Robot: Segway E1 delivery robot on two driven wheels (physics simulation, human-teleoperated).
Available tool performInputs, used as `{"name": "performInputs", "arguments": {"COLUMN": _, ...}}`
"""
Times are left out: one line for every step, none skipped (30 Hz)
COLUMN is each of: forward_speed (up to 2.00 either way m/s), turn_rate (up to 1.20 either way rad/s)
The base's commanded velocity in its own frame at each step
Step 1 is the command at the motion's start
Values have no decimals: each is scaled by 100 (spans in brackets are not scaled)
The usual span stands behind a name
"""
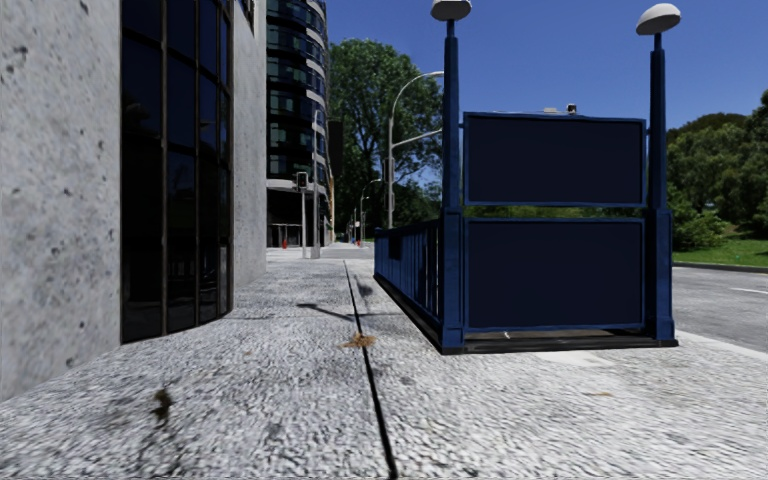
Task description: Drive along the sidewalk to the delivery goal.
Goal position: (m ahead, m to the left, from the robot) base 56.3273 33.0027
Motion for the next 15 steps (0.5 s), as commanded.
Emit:
{"name": "performInputs", "arguments": {"forward_speed": 200, "turn_rate": 39}}
{"name": "performInputs", "arguments": {"forward_speed": 200, "turn_rate": 39}}
{"name": "performInputs", "arguments": {"forward_speed": 200, "turn_rate": 39}}
{"name": "performInputs", "arguments": {"forward_speed": 200, "turn_rate": 39}}
{"name": "performInputs", "arguments": {"forward_speed": 200, "turn_rate": 39}}
{"name": "performInputs", "arguments": {"forward_speed": 200, "turn_rate": 39}}
{"name": "performInputs", "arguments": {"forward_speed": 200, "turn_rate": 39}}
{"name": "performInputs", "arguments": {"forward_speed": 200, "turn_rate": 39}}
{"name": "performInputs", "arguments": {"forward_speed": 200, "turn_rate": 39}}
{"name": "performInputs", "arguments": {"forward_speed": 200, "turn_rate": 39}}
{"name": "performInputs", "arguments": {"forward_speed": 200, "turn_rate": 39}}
{"name": "performInputs", "arguments": {"forward_speed": 200, "turn_rate": 39}}
{"name": "performInputs", "arguments": {"forward_speed": 200, "turn_rate": 39}}
{"name": "performInputs", "arguments": {"forward_speed": 200, "turn_rate": 37}}
{"name": "performInputs", "arguments": {"forward_speed": 200, "turn_rate": 37}}
